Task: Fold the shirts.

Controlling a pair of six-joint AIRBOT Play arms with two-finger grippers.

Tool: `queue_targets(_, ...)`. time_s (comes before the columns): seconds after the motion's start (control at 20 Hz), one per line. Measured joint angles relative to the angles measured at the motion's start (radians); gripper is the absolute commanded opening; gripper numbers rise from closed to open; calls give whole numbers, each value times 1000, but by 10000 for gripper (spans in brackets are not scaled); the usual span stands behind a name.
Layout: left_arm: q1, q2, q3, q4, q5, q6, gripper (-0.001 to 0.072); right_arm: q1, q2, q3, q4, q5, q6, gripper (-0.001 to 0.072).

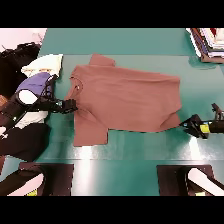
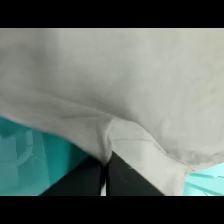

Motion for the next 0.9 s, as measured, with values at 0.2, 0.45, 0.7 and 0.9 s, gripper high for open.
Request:
queue_targets(0.2,0,1,2,1,-9,0,23,84,-85,21,64,-81,-27,20)
queue_targets(0.45,-1,72,46,30,-22,-10,22,159,-61,113,84,-116,-50,19)
queue_targets(0.7,-1,248,338,113,-94,-30,23,177,101,410,90,-35,-70,19)
queue_targets(0.9,-1,340,733,158,-134,-33,23,180,225,785,87,-22,-75,19)
